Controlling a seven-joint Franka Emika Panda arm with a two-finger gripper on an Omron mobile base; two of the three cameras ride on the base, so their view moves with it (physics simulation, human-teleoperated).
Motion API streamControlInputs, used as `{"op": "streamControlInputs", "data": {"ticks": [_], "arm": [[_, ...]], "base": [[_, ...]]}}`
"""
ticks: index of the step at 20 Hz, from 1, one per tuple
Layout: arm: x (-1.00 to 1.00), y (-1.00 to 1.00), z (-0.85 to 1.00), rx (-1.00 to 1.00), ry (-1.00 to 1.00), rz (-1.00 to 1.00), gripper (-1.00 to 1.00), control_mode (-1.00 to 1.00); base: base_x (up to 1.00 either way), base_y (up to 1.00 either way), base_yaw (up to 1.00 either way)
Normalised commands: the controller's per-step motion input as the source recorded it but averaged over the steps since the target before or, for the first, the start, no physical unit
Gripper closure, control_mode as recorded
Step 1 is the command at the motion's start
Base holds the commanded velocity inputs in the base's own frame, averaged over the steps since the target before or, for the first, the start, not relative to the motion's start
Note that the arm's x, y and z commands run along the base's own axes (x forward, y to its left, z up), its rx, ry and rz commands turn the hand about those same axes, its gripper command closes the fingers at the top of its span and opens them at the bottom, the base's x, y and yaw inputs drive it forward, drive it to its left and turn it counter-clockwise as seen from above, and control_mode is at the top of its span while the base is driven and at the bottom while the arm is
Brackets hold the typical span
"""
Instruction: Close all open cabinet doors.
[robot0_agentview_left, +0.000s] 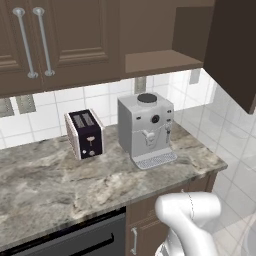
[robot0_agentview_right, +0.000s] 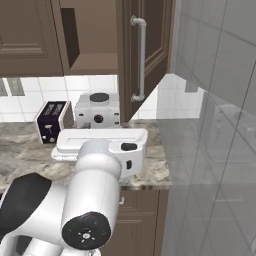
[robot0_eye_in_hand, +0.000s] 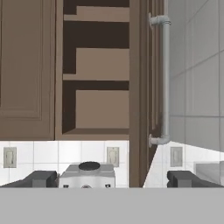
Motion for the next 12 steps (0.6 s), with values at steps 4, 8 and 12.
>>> {"op": "streamControlInputs", "data": {"ticks": [4,8,12], "arm": [[0.19,-0.14,-0.04,0.0,0.0,0.0,-1.0,-1.0],[0.23,-0.2,-0.04,0.0,0.0,0.0,-1.0,-1.0],[0.29,-0.21,-0.01,0.0,0.0,0.01,-1.0,-1.0]], "base": [[0.0,0.0,0.0],[0.0,0.0,0.0],[0.0,0.0,0.0]]}}
